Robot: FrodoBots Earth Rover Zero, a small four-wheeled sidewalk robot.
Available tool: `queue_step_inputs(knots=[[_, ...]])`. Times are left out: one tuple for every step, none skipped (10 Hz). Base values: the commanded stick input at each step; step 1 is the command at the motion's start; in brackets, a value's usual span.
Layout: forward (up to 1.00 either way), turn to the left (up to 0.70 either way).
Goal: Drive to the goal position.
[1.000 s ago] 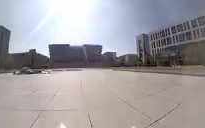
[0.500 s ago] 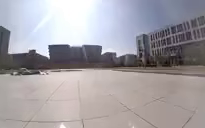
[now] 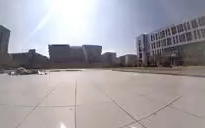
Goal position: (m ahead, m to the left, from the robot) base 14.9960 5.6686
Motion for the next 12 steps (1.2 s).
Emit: queue_step_inputs(knots=[[0.7, 0.0], [0.7, 0.0], [0.7, 0.0], [0.7, 0.0], [0.7, 0.0], [0.7, 0.0], [0.7, 0.0], [0.7, 0.0], [0.7, 0.0], [0.7, 0.0], [0.7, 0.0], [0.7, 0.0]])
